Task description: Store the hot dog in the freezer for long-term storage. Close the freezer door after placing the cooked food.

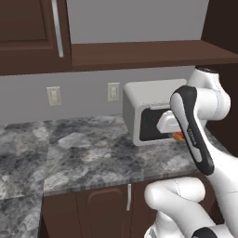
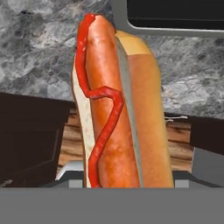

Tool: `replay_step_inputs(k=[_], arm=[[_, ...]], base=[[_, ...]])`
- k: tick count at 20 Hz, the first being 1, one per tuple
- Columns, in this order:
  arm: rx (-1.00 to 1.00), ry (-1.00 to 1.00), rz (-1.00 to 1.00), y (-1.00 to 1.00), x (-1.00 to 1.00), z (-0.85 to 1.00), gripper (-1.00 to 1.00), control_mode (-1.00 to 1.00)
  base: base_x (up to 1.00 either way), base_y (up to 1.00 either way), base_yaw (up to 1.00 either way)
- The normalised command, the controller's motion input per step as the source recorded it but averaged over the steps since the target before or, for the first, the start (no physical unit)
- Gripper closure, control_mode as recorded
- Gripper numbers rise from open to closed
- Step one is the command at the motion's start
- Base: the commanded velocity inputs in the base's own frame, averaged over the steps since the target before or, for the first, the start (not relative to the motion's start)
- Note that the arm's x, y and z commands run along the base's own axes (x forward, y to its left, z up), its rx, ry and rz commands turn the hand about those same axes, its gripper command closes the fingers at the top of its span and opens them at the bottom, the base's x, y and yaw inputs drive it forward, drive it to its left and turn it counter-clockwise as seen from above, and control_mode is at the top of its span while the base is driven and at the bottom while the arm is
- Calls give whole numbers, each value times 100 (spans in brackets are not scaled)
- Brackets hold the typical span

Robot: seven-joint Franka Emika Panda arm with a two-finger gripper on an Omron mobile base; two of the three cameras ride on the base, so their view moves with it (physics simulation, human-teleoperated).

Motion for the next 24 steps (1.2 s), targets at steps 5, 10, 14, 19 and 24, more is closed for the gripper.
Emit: replay_step_inputs(k=[5,10,14,19,24], arm=[[-5,0,-5,-4,0,-3,100,-100],[-33,0,0,0,0,0,100,-100],[-8,0,0,-3,-9,-9,100,-100],[15,0,-1,-3,-40,-2,100,-100],[11,-1,-3,0,-64,10,100,-100]], base=[[0,0,0],[0,0,0],[0,0,0],[0,0,0],[0,0,0]])
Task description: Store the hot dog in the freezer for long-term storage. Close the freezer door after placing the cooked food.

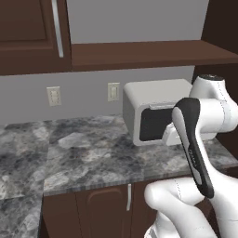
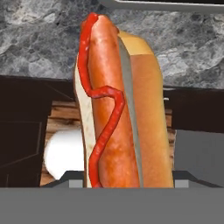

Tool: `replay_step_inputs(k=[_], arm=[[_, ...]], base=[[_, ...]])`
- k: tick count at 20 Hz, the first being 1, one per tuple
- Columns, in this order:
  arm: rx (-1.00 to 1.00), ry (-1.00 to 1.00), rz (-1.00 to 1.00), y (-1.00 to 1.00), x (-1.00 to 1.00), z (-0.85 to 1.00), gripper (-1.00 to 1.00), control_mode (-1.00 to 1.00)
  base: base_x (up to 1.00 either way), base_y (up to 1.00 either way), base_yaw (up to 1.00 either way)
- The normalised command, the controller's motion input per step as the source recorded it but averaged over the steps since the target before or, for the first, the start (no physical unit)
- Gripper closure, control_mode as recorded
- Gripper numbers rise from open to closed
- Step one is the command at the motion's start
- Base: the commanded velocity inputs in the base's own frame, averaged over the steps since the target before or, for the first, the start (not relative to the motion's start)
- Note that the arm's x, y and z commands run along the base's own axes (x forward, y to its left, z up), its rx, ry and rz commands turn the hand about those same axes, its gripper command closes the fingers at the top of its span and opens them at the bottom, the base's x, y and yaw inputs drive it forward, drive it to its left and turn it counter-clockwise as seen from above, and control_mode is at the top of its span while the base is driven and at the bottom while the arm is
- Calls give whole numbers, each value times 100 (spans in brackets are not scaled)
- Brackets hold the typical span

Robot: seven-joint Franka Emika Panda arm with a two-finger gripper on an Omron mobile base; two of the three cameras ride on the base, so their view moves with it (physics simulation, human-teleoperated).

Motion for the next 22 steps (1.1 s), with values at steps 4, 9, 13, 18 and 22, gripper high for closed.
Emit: replay_step_inputs(k=[4,9,13,18,22], arm=[[2,1,-2,0,-17,7,100,-100],[0,5,0,0,0,0,100,-100],[0,1,0,0,0,0,100,-100],[0,0,0,0,0,0,100,-100],[0,0,0,0,-2,-1,100,-100]], base=[[0,0,0],[0,0,0],[0,0,0],[0,0,0],[0,0,0]])
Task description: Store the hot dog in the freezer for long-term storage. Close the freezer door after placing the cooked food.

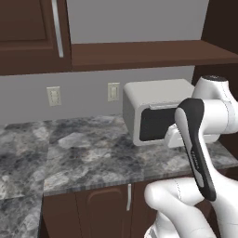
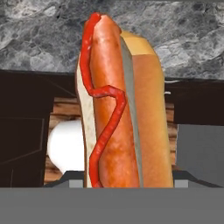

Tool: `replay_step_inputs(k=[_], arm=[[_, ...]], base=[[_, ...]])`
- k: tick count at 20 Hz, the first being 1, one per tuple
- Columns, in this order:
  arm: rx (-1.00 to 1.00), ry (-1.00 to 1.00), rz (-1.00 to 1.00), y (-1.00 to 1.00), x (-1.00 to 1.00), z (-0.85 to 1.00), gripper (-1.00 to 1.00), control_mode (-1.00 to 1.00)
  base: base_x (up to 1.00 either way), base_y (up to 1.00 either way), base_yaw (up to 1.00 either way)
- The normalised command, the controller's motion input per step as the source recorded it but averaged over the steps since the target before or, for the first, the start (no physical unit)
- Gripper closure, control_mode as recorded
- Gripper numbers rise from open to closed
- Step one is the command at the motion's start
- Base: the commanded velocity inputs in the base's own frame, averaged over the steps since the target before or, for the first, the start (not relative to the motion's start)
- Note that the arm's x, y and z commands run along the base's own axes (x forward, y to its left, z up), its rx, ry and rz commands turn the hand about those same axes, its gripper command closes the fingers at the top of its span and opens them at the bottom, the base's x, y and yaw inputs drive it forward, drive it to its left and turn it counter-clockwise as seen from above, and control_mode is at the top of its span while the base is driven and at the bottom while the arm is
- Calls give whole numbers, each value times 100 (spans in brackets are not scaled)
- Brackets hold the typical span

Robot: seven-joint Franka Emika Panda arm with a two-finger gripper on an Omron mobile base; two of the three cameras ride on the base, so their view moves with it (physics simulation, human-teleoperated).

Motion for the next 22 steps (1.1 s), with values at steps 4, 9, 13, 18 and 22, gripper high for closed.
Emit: replay_step_inputs(k=[4,9,13,18,22], arm=[[0,0,0,0,-7,0,100,-100],[0,0,0,0,-6,0,100,100],[0,0,0,0,0,0,100,100],[0,0,0,0,0,0,100,100],[0,0,0,0,0,0,100,100]], base=[[0,0,0],[-50,0,0],[-79,0,-3],[-75,0,-5],[-75,0,-5]])
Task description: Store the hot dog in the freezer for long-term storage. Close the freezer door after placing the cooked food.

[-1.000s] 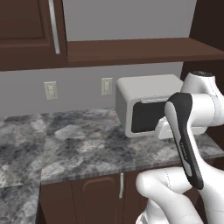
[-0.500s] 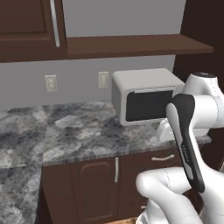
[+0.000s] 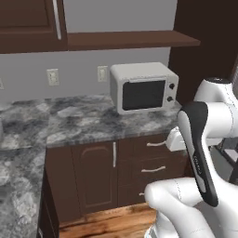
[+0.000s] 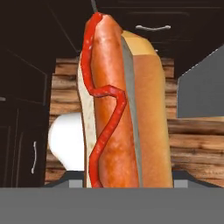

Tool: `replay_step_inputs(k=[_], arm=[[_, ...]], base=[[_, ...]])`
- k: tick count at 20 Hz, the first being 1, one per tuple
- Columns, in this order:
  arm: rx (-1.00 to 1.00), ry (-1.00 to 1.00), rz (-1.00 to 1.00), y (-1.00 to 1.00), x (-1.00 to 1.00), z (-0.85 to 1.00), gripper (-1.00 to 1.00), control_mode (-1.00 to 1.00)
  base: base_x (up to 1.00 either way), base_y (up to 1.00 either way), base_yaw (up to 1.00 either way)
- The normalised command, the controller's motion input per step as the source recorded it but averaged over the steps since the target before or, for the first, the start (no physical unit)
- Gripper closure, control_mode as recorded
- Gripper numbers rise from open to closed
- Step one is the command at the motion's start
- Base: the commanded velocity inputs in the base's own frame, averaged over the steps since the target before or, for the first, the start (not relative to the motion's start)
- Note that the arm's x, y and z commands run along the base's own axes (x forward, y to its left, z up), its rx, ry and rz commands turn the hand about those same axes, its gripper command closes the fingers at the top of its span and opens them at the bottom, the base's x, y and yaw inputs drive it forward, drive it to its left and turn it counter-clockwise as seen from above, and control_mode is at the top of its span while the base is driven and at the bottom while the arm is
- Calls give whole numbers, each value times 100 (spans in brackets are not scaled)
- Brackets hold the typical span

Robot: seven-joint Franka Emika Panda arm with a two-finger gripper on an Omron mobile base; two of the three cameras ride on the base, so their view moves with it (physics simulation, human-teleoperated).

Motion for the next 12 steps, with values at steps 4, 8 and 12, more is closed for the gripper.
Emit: replay_step_inputs(k=[4,8,12], arm=[[0,0,0,0,0,0,100,100],[0,0,0,0,0,0,100,100],[0,0,0,0,0,0,100,100]], base=[[-81,-6,-9],[-87,-14,-7],[-65,-32,-4]])
